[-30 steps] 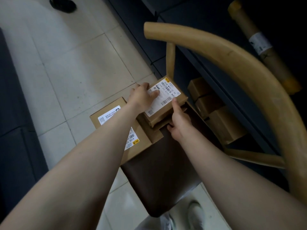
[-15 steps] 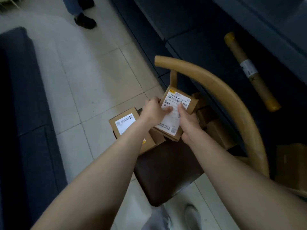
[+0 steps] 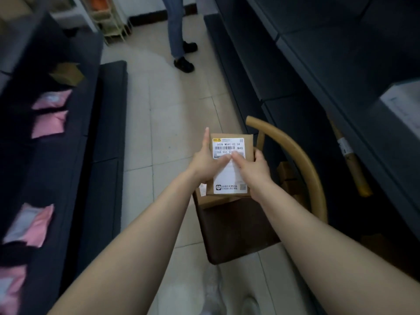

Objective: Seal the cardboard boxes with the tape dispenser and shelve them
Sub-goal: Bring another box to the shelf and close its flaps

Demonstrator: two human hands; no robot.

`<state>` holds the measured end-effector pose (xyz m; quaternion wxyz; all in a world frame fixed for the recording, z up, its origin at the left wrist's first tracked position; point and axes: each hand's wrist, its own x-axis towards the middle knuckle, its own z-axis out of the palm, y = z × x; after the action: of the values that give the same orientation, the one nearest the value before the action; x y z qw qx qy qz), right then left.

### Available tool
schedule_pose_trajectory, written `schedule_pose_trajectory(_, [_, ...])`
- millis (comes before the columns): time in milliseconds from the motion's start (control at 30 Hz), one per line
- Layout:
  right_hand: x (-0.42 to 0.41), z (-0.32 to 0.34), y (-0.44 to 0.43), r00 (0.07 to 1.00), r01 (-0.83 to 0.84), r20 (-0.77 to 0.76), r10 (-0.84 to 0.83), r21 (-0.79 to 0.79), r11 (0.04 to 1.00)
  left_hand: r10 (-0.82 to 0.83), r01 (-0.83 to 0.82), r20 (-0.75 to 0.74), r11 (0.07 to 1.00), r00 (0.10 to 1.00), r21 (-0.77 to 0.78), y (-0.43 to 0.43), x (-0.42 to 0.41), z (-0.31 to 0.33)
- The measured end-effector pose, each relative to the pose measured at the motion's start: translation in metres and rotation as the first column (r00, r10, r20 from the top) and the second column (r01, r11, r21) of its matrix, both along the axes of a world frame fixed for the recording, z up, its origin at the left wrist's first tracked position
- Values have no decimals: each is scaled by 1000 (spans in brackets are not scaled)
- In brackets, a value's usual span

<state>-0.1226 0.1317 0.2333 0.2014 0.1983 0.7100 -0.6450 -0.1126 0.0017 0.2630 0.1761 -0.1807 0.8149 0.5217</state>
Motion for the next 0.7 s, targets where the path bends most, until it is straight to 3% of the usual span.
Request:
schedule_pose_trajectory(367, [52,142,-72,909,-373,-207,361,-18,928,310,-319,-142,947,940,-39,-65,102,144])
schedule_pose_trajectory(533, [93,185,-149,827,-526,-270,494,-62,848,494,-517,-215,854,842,-62,-122,174,190])
schedule_pose_trajectory(700, [151,222,-235,682,-707,-292,670,-30,706,650,-683,-244,725,719,-82,-183,256,226])
